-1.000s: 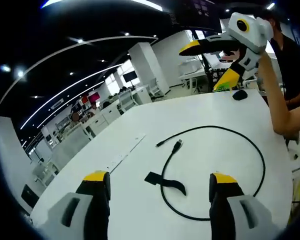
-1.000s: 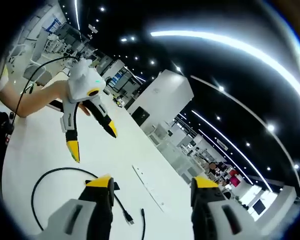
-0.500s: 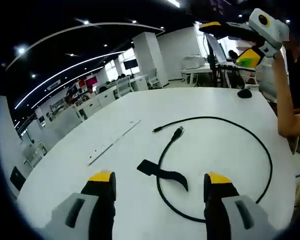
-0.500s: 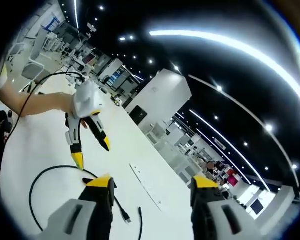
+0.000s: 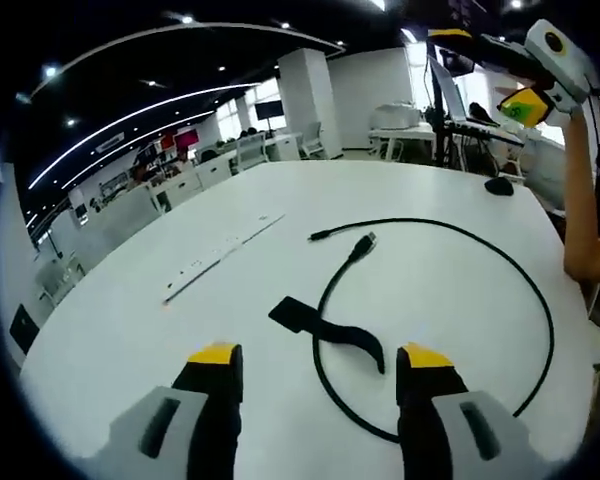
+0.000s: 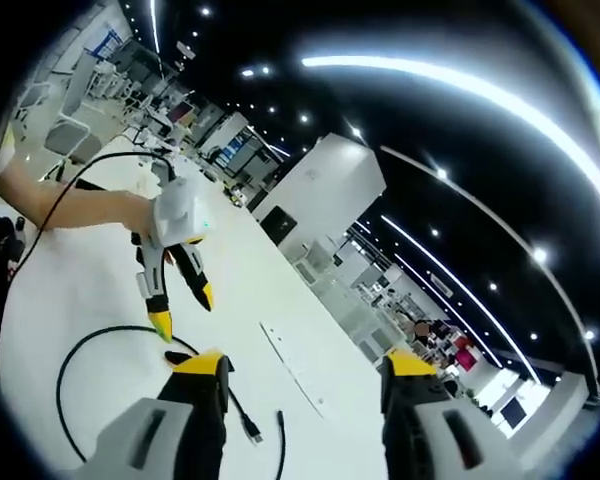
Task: Find the charging cable on the desk, coil it up and secure with Velcro.
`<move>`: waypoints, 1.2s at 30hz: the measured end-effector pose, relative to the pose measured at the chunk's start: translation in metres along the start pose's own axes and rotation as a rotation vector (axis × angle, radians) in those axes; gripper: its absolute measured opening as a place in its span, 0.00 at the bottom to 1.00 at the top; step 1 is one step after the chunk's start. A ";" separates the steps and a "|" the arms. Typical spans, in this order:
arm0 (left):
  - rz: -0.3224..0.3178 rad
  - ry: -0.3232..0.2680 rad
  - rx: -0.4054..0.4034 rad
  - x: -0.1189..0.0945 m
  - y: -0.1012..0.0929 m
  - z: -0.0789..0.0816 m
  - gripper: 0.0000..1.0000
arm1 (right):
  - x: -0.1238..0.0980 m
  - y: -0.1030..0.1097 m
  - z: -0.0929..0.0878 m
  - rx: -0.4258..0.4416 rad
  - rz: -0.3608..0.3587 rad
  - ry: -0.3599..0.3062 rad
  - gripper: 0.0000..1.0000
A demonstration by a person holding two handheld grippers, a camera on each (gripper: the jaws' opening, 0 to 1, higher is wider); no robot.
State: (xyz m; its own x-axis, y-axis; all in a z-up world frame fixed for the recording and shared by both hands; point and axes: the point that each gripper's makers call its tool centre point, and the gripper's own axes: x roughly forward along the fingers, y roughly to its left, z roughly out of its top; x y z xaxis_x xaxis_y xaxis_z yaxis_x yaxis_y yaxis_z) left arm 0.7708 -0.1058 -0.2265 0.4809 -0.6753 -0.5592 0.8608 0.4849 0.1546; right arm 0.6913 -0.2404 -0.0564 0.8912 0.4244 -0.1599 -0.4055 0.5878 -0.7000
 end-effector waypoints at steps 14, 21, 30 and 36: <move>0.074 -0.013 -0.078 0.008 0.023 -0.012 0.46 | 0.000 0.004 0.002 -0.002 -0.002 0.007 0.62; 0.062 -0.003 -0.087 0.013 0.021 -0.017 0.41 | 0.001 0.005 0.002 -0.001 0.000 0.010 0.62; 0.054 0.010 -0.055 0.016 0.016 -0.019 0.28 | 0.002 0.006 0.000 -0.005 -0.002 0.023 0.62; 0.053 0.020 -0.060 0.018 0.016 -0.022 0.27 | 0.002 0.006 -0.001 -0.004 -0.001 0.025 0.62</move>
State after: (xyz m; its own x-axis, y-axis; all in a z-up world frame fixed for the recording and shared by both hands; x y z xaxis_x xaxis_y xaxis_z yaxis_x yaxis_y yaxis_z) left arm 0.7893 -0.0981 -0.2521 0.5218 -0.6369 -0.5676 0.8223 0.5525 0.1361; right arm 0.6909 -0.2363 -0.0615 0.8966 0.4063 -0.1764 -0.4037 0.5857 -0.7028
